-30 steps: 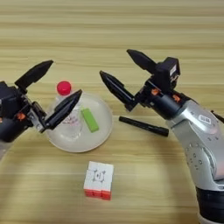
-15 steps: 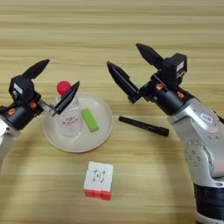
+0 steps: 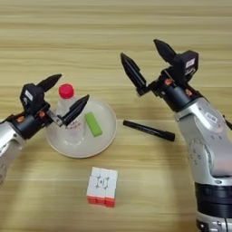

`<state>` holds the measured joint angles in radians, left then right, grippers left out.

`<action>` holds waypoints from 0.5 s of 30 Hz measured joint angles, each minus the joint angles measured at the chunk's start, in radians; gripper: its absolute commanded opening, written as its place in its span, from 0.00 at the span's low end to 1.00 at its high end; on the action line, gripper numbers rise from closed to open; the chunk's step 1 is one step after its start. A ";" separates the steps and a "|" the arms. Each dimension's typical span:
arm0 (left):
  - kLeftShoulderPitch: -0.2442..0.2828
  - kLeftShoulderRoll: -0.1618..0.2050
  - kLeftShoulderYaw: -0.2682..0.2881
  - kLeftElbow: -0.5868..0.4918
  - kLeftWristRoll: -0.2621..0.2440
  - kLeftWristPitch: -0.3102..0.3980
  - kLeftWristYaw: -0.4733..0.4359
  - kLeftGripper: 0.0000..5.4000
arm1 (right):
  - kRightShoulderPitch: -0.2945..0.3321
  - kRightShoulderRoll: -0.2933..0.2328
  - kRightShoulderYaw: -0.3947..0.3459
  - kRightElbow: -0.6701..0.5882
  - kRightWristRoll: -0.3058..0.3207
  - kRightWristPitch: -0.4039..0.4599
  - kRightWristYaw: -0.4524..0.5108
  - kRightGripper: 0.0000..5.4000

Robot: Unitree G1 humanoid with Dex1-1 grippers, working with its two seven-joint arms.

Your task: Move the objects on the table

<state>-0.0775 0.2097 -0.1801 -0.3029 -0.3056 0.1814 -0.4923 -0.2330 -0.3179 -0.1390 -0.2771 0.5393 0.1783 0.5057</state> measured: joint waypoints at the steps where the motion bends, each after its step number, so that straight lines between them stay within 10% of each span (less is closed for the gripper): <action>1: 0.000 0.000 0.001 0.000 -0.003 0.009 0.000 0.99 | -0.004 0.001 0.000 0.007 -0.002 -0.004 -0.002 1.00; 15: 0.000 -0.004 -0.004 0.053 0.021 0.048 0.017 0.99 | -0.029 0.002 -0.007 0.029 -0.028 -0.022 -0.019 1.00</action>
<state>-0.0776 0.2054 -0.1839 -0.2503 -0.2845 0.2293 -0.4749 -0.2620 -0.3157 -0.1457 -0.2481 0.5117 0.1567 0.4865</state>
